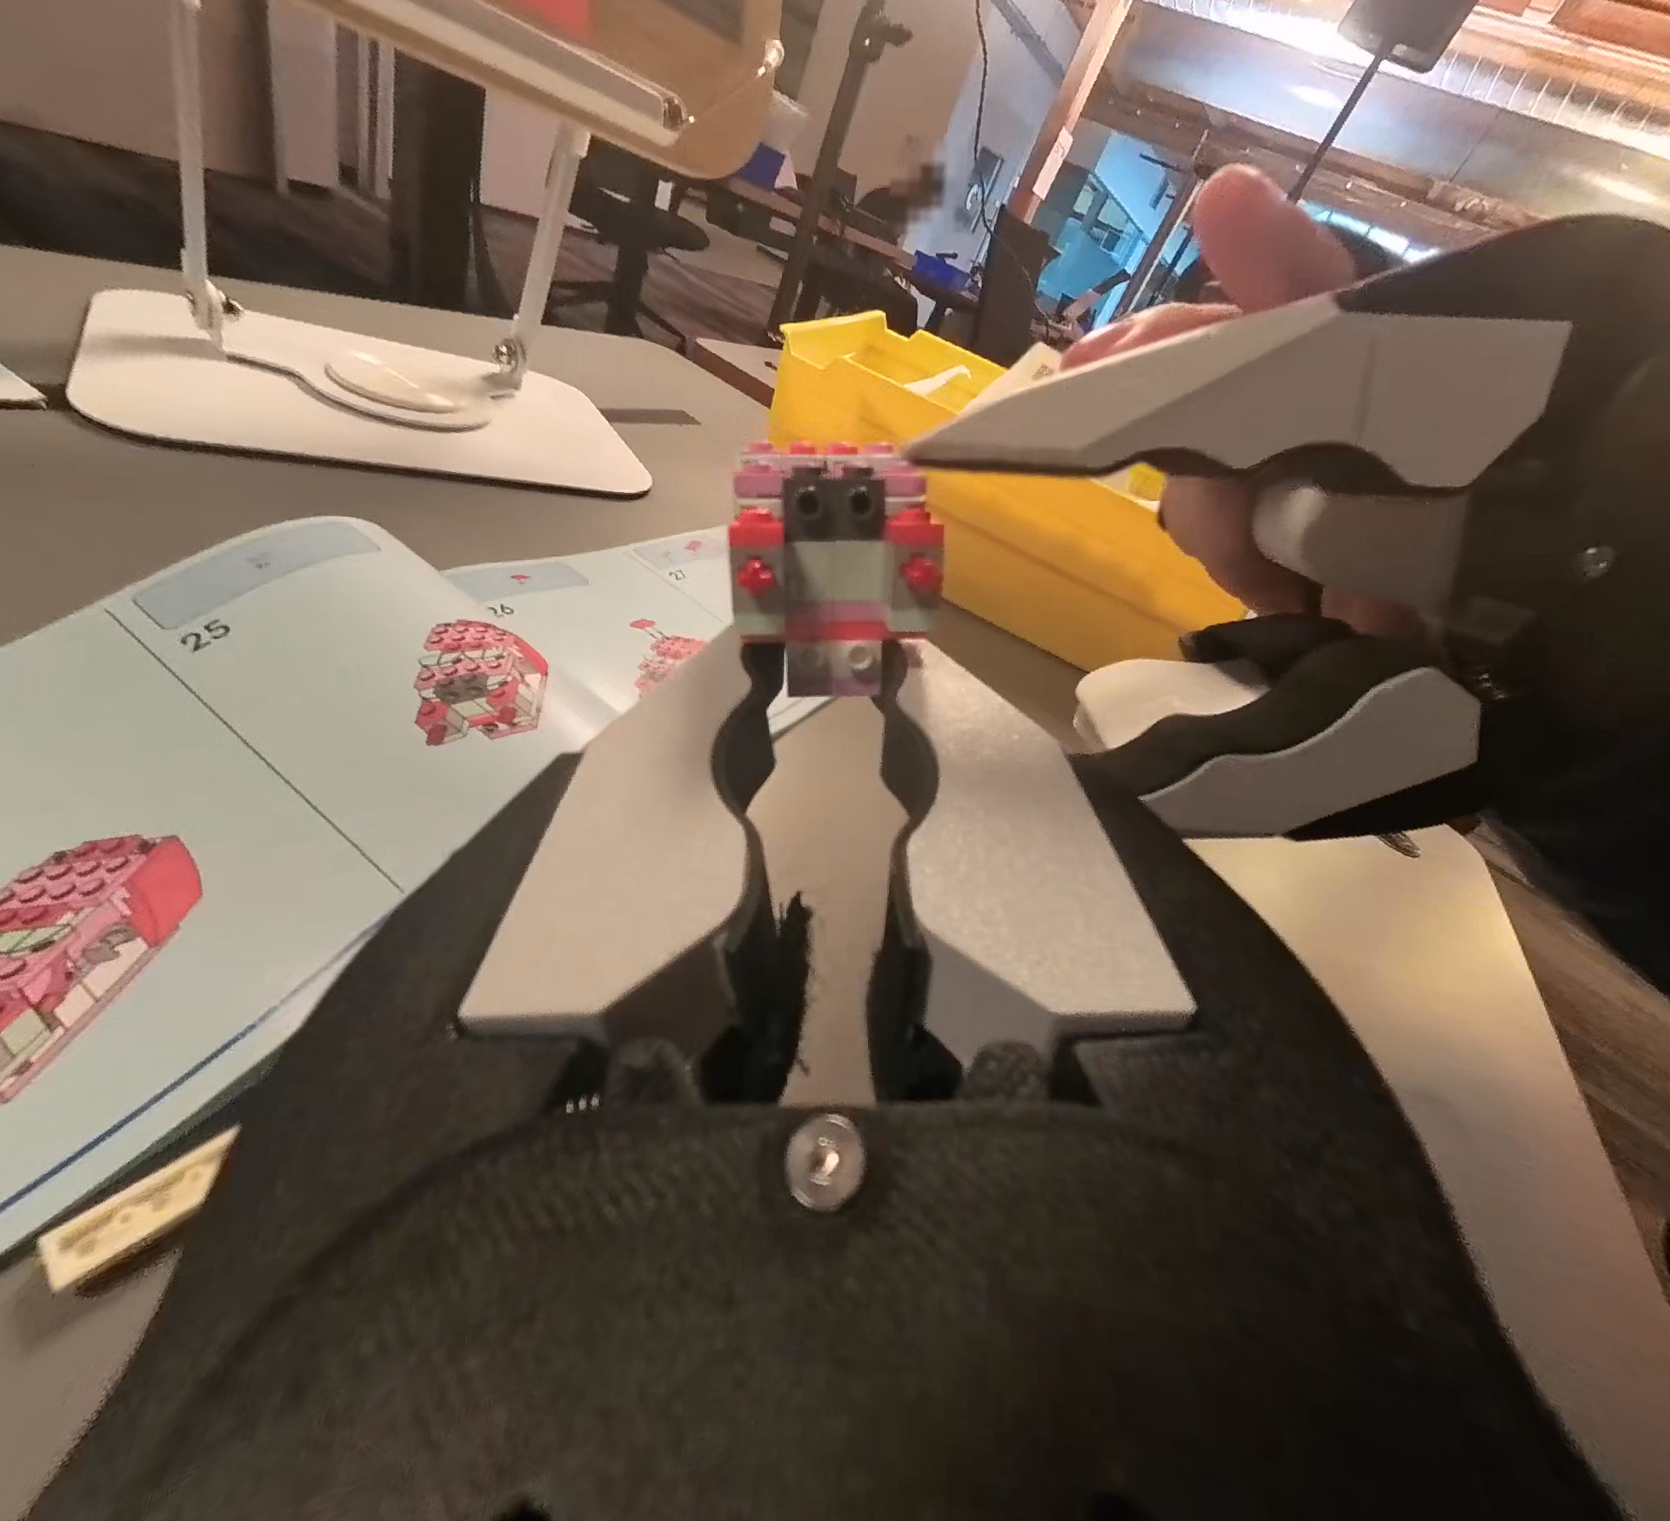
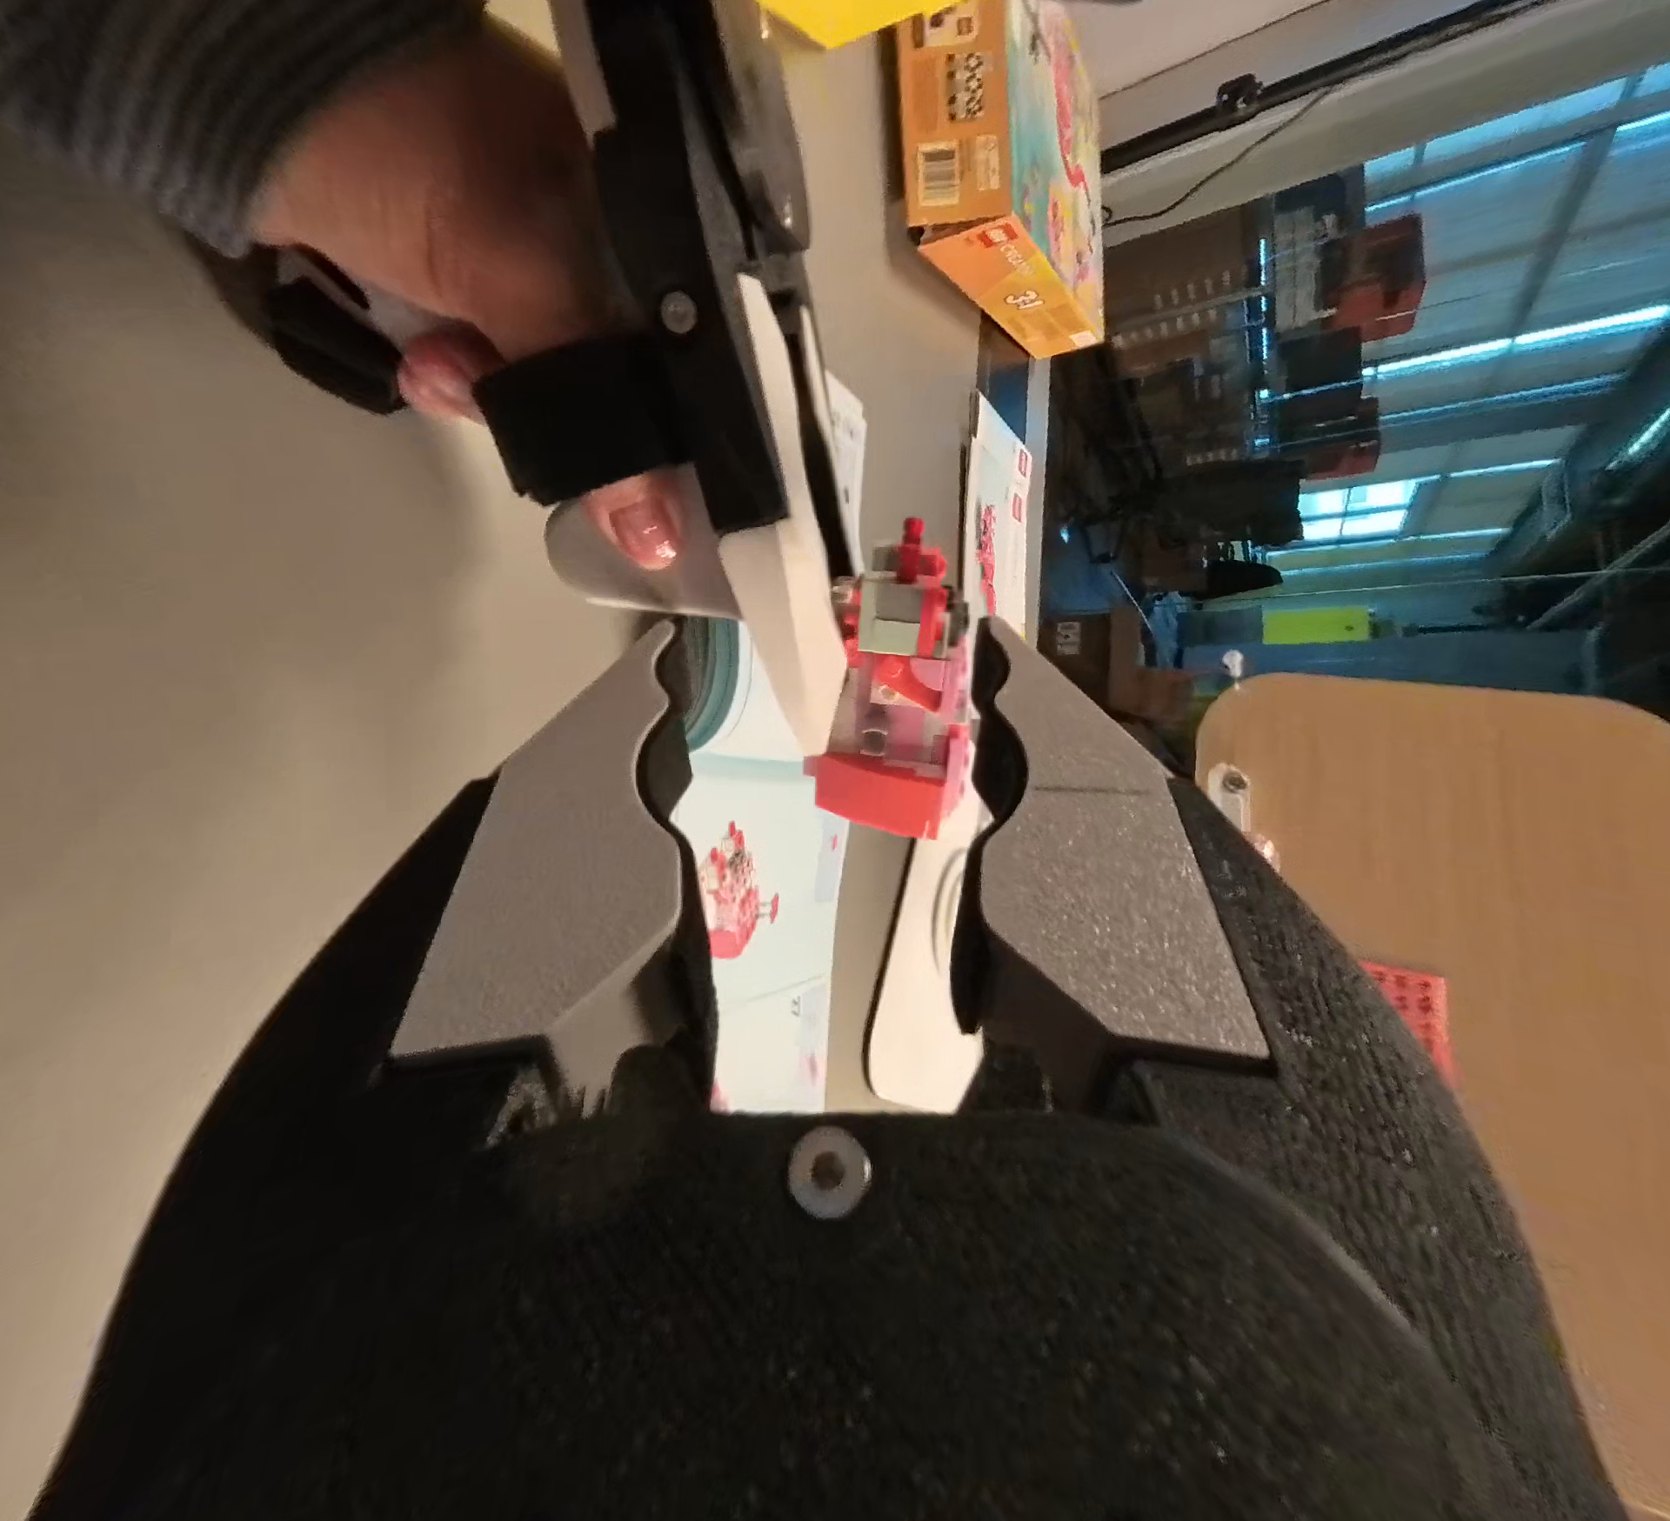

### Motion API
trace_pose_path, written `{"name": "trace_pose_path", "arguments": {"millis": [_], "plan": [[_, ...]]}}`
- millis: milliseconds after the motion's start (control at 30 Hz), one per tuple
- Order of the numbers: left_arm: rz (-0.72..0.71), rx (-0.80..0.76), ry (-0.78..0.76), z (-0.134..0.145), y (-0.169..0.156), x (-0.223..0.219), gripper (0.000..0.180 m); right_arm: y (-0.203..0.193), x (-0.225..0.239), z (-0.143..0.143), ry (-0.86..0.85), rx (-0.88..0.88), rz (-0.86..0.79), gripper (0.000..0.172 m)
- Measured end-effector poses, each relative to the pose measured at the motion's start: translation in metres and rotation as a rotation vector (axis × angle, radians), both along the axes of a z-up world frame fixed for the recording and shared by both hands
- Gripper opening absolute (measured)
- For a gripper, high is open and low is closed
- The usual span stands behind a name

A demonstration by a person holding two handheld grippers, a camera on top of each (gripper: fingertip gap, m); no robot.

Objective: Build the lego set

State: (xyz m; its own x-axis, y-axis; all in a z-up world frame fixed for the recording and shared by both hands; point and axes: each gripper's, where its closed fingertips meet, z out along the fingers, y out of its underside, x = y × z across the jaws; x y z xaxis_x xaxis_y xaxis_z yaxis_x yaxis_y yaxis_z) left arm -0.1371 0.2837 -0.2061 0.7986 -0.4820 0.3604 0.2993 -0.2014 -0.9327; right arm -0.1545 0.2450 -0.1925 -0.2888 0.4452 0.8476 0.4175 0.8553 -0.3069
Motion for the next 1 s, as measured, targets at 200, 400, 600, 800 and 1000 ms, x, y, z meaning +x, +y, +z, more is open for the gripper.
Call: {"name": "trace_pose_path", "arguments": {"millis": [200, 400, 600, 800, 1000], "plan": [[-0.073, -0.05, -0.07, -0.003, -0.003, 0.007, 0.017, 0.007, 0.004, -0.007, -0.021, 0.029, -0.001, 0.06], [-0.111, -0.086, -0.096, -0.006, -0.005, 0.013, 0.017, 0.011, 0.004, -0.005, 0.002, 0.114, 0.008, 0.045], [-0.116, -0.105, -0.104, -0.008, -0.004, 0.015, 0.017, 0.011, 0.005, -0.006, 0.012, 0.136, 0.015, 0.04], [-0.108, -0.118, -0.093, -0.011, -0.004, 0.015, 0.017, 0.011, 0.006, -0.008, 0.01, 0.102, 0.007, 0.039], [-0.108, -0.127, -0.095, -0.012, -0.004, 0.016, 0.017, 0.012, 0.006, -0.009, 0.011, 0.096, 0.002, 0.039]]}}
